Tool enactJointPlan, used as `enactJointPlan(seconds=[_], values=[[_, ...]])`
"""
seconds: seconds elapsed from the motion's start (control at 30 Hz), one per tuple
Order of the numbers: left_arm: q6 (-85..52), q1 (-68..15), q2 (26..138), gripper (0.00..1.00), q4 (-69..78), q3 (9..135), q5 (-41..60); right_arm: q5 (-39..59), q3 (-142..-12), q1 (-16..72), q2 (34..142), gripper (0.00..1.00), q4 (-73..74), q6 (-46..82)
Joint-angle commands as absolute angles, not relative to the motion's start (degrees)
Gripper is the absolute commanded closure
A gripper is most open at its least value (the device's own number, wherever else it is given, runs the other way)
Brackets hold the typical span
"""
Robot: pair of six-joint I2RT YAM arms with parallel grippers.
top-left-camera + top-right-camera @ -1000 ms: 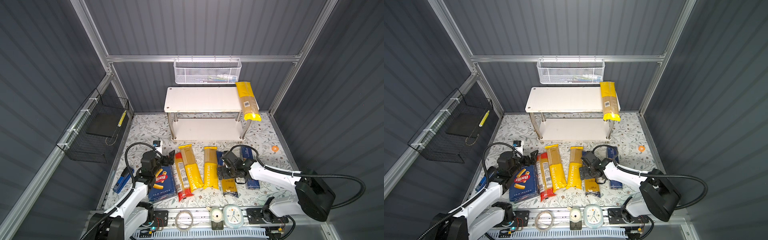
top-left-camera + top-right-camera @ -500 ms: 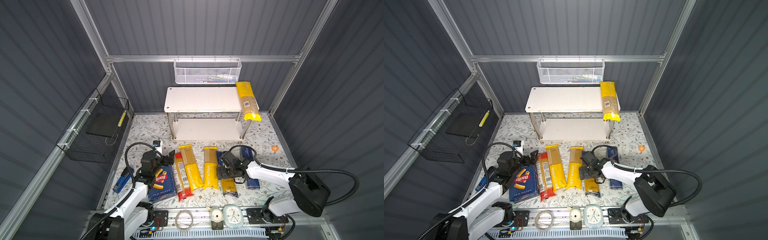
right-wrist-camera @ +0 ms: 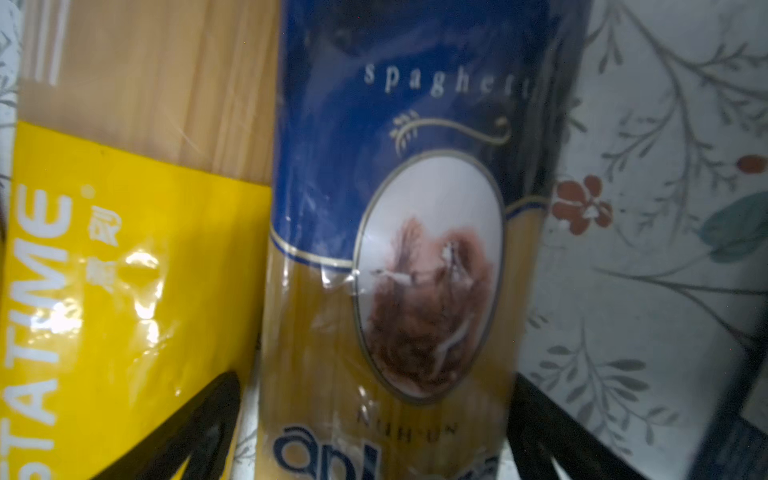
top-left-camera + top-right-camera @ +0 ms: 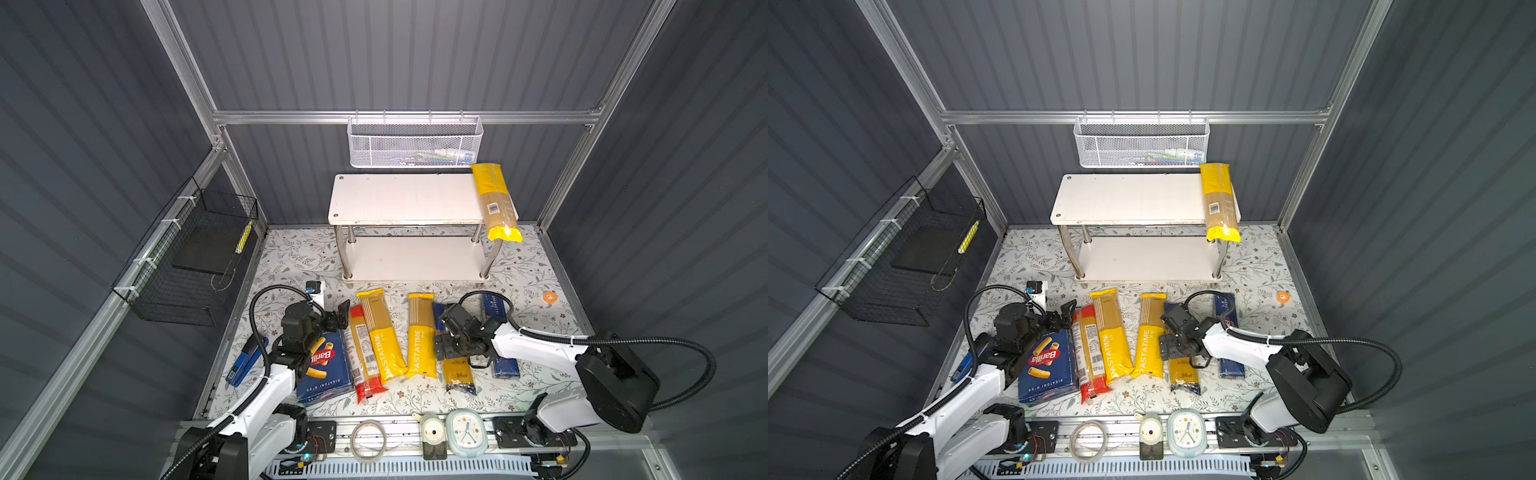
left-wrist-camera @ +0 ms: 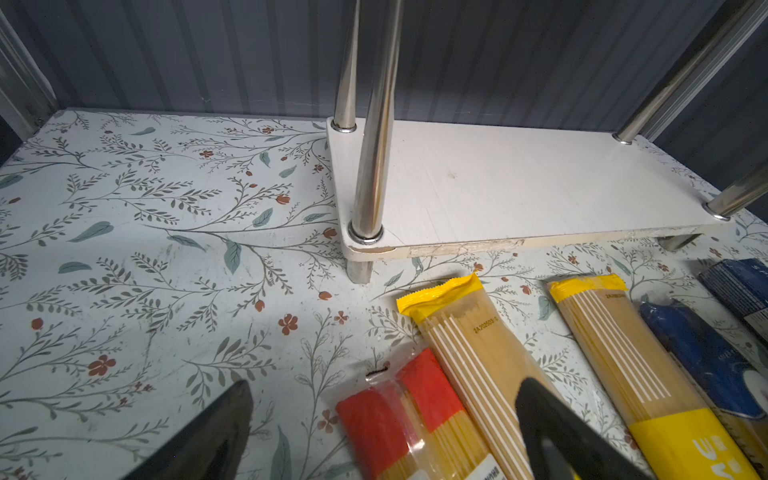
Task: Place and organize the pasta boxes and bags onto the shelf
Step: 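Close the right gripper on the blue Ankara spaghetti bag's end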
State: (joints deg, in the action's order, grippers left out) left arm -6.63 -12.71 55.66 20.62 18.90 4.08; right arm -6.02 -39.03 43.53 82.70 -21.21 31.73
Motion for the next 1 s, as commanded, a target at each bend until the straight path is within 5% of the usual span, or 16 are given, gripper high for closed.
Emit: enactJointPlan(seconds=[0.0,0.47,0.97], values=[[-6.73,-12.92,54.79,0.00,20.46,18.63,4.48,-6.68,-36.69,43.45,81.10,0.01,-24.05,32.29],[-6.74,-12.92,54.73,0.00,20.47,18.63,4.33,-6.17,-36.80,43.98,82.97,0.04,-22.58,33.11],[-6.86,-12.93,55.29,0.00,20.20,18.98,4.13,-8.08,-36.37,44.41,85.13,0.21,-22.63,34.07]])
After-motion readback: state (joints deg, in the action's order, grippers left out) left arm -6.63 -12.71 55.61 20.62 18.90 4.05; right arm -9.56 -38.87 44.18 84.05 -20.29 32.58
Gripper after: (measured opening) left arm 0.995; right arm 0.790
